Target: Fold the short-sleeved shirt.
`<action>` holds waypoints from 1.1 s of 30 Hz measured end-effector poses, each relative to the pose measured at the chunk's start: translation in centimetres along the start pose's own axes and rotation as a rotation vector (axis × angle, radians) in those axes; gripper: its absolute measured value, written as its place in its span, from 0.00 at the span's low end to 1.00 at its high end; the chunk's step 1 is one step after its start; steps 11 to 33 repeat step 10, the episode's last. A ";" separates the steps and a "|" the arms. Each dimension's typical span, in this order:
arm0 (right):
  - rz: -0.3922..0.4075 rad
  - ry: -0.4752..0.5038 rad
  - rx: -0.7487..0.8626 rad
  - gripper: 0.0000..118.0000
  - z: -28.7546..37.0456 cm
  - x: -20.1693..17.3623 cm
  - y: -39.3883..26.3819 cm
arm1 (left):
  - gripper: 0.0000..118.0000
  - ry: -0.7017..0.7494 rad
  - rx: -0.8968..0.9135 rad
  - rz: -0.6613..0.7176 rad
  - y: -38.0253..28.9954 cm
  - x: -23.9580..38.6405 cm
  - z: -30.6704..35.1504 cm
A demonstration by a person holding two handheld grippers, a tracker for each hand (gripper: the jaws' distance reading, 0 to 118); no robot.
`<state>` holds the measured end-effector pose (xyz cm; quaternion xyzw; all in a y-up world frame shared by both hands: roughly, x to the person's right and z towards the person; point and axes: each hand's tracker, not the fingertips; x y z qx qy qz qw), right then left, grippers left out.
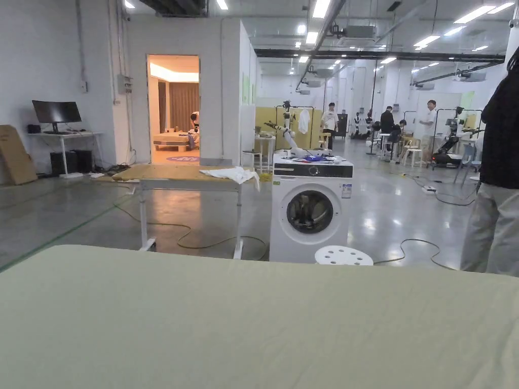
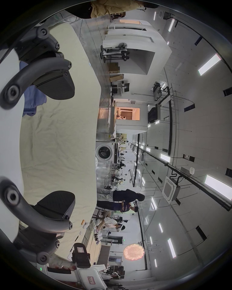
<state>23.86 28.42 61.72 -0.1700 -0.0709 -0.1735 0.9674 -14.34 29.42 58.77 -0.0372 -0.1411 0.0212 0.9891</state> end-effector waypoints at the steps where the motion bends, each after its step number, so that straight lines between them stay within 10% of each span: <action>1: -0.009 0.018 -0.009 0.99 0.0 0.0 0.0 | 0.98 -0.006 0.000 -0.004 0.0 0.1 0.0; 33: -0.095 -0.091 0.043 0.99 -0.8 1.2 0.1 | 0.98 -0.039 -0.014 -0.026 0.1 0.7 -0.2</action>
